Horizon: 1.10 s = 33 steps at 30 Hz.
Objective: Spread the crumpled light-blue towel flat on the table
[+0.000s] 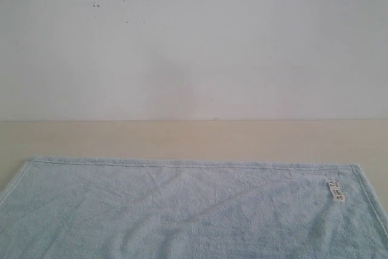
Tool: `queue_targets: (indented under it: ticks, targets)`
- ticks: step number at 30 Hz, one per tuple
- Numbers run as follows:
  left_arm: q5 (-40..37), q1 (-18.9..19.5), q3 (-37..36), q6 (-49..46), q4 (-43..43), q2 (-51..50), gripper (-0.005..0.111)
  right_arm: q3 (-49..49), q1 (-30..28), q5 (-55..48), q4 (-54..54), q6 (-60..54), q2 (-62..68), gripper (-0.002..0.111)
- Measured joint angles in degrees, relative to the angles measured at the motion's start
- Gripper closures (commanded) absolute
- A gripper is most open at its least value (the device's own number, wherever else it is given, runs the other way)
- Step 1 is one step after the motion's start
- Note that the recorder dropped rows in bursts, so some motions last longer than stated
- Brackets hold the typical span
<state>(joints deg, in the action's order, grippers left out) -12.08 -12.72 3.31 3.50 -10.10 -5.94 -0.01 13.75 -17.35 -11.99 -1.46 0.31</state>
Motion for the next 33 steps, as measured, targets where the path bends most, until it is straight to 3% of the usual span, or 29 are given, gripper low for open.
queue_targets:
  ticks: [1, 5, 12, 33]
  targets:
    - [5.67, 0.00, -2.31, 0.00, 0.23, 2.63, 0.056, 0.00, 0.00, -0.11, 0.00, 0.00, 0.00, 0.107]
    - [10.08, 0.00, -2.93, -1.96, 1.71, 5.59, 0.056, 0.00, 0.00, -0.11, 0.00, 0.00, 0.00, 0.107]
    - [10.64, 0.00, -2.93, -8.32, 1.72, 5.72, 0.056, 0.00, 0.00, -0.11, 0.00, 0.00, 0.00, 0.107]
    - [10.74, 0.00, -2.93, -8.83, 1.72, 5.72, 0.056, 0.00, 0.00, -0.11, 0.00, 0.00, 0.00, 0.107]
